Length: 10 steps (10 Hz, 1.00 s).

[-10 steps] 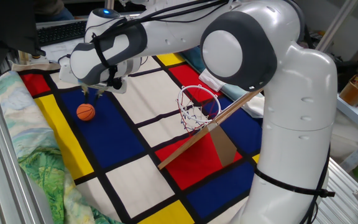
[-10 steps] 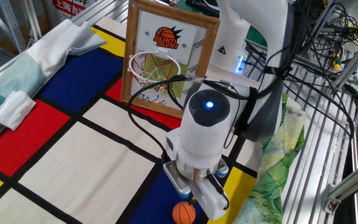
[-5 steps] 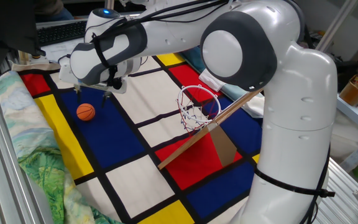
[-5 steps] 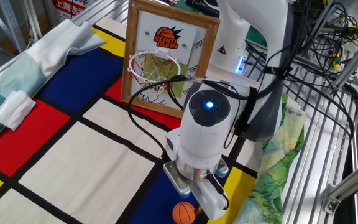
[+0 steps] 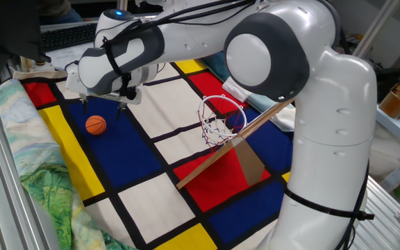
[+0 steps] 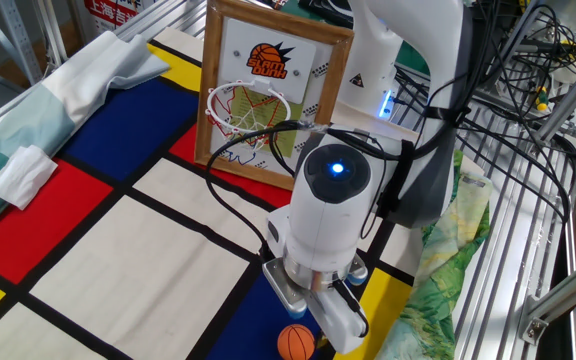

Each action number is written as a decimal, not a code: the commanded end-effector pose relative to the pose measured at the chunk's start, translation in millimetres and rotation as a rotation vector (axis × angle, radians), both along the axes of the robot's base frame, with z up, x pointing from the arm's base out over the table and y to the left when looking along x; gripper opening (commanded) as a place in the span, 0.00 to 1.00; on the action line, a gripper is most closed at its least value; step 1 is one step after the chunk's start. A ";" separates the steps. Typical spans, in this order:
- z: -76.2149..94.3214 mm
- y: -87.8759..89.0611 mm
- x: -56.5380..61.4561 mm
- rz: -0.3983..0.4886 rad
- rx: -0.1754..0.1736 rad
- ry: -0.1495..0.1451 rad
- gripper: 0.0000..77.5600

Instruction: Grab a basketball, release it and shoot it into the basket

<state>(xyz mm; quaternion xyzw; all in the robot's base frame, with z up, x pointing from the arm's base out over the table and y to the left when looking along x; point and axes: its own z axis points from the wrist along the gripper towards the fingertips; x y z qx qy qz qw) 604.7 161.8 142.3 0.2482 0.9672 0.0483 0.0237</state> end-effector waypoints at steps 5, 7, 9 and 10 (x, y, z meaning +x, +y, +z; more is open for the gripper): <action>-0.1 1.2 2.5 0.092 -0.035 0.021 1.00; -7.6 10.5 10.5 0.085 -0.037 0.031 1.00; -15.7 18.6 18.5 0.078 -0.039 0.033 1.00; -17.2 19.8 19.6 0.078 -0.040 0.034 1.00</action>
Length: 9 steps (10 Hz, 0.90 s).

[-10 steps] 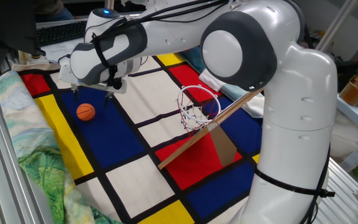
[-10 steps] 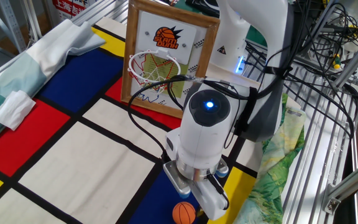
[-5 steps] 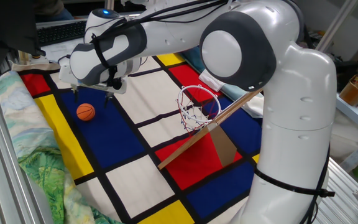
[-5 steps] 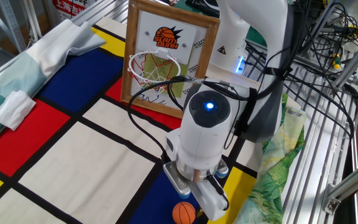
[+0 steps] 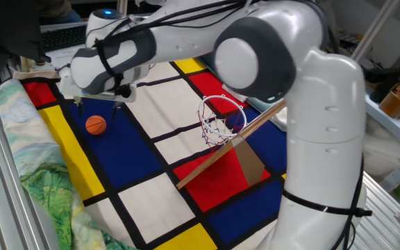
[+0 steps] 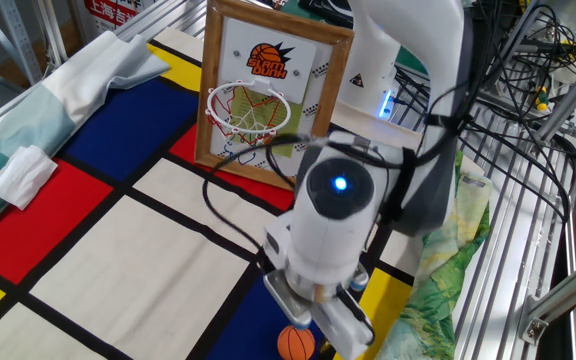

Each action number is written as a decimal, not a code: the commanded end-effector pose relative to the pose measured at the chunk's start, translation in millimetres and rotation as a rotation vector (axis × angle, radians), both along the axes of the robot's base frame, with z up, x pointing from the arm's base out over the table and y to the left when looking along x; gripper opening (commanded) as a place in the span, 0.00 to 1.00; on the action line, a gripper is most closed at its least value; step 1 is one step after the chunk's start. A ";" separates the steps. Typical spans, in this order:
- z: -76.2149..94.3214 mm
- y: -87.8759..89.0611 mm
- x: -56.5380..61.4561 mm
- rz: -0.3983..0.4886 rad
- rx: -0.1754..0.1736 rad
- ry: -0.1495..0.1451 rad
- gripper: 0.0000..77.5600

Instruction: Grab a basketball, release it and shoot it into the basket

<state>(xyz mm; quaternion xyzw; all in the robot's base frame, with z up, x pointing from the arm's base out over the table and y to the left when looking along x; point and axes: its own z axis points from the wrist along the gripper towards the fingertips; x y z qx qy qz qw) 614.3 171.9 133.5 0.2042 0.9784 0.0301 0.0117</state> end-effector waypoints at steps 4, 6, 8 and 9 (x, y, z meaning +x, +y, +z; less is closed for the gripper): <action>-28.2 10.5 25.0 0.016 -0.017 0.003 1.00; -32.3 5.5 28.0 0.034 -0.017 0.002 1.00; -37.4 6.8 26.9 0.039 -0.020 0.001 1.00; -41.7 9.5 24.8 0.036 -0.023 0.000 1.00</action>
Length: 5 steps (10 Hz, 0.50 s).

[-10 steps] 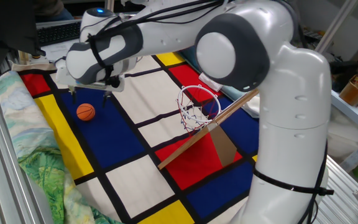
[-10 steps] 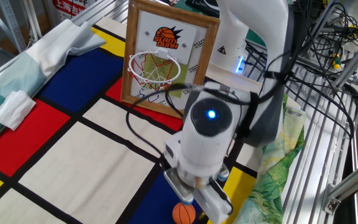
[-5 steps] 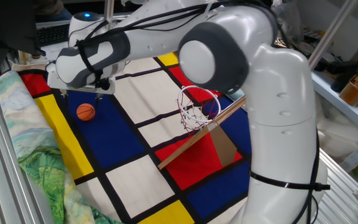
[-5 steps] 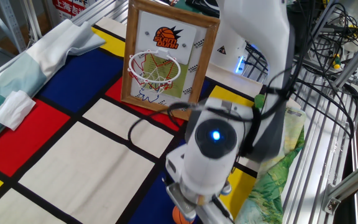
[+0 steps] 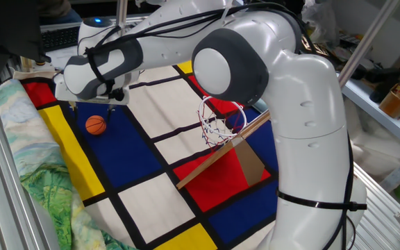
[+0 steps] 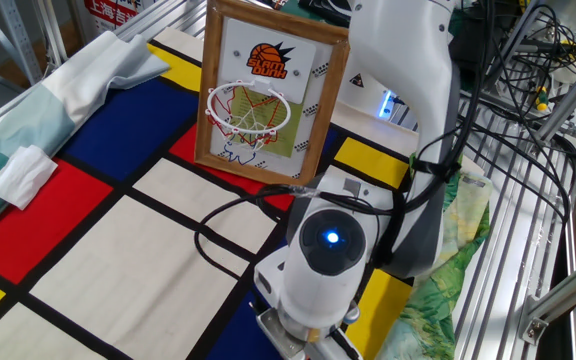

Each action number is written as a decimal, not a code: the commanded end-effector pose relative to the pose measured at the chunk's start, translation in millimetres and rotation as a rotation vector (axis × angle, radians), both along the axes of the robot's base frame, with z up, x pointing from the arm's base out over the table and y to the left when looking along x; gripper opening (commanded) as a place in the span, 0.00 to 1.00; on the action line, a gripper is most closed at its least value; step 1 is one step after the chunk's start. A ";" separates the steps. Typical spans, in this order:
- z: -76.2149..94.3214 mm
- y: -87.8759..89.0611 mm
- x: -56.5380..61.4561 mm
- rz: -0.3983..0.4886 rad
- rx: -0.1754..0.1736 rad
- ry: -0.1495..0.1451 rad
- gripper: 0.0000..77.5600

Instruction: Grab a basketball, release it and shoot it into the basket

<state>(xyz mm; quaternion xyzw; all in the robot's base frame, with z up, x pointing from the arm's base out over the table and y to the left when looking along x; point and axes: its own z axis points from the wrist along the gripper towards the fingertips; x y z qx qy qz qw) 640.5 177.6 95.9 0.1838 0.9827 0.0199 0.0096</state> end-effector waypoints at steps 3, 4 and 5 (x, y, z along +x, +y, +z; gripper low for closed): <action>-11.8 4.7 -6.7 0.008 -0.019 -0.014 1.00; -13.4 4.9 -8.6 0.012 -0.024 -0.014 1.00; -15.2 5.0 -10.8 0.015 -0.029 -0.014 1.00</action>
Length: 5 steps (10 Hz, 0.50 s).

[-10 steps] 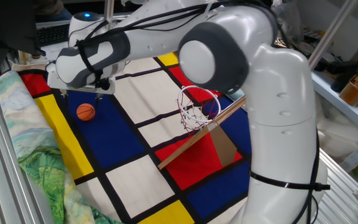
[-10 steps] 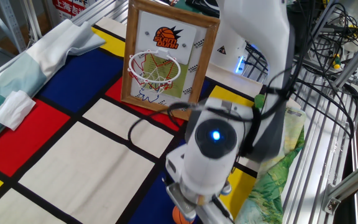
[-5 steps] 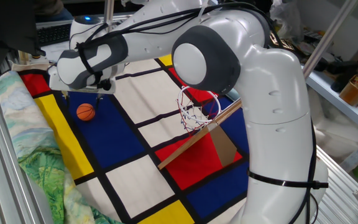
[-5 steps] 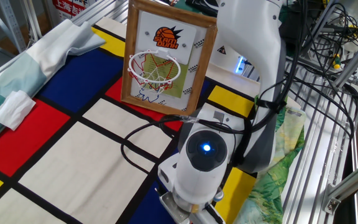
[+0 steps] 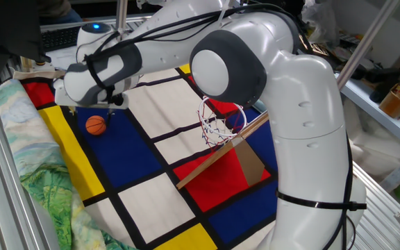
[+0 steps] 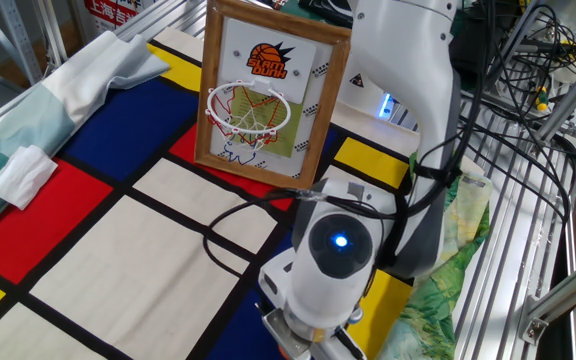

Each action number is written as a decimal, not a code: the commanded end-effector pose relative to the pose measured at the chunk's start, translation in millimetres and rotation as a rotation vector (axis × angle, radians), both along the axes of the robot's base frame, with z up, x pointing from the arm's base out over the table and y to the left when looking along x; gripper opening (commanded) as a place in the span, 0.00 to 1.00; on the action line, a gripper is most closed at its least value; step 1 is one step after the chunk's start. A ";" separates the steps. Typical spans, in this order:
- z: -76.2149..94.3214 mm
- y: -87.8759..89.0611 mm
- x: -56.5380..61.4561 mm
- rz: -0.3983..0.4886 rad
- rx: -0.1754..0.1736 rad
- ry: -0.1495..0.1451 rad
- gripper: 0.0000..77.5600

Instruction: Grab a basketball, release it and shoot it into the basket

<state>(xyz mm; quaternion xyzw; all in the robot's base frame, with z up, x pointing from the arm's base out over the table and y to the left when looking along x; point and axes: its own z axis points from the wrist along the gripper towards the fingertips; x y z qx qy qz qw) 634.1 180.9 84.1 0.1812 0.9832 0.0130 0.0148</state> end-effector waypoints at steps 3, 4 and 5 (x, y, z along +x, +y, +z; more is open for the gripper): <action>-5.1 1.1 -7.7 0.027 -0.021 -0.004 1.00; -4.7 0.5 -7.9 0.033 -0.020 -0.003 1.00; -4.4 0.4 -8.1 0.036 -0.020 -0.003 1.00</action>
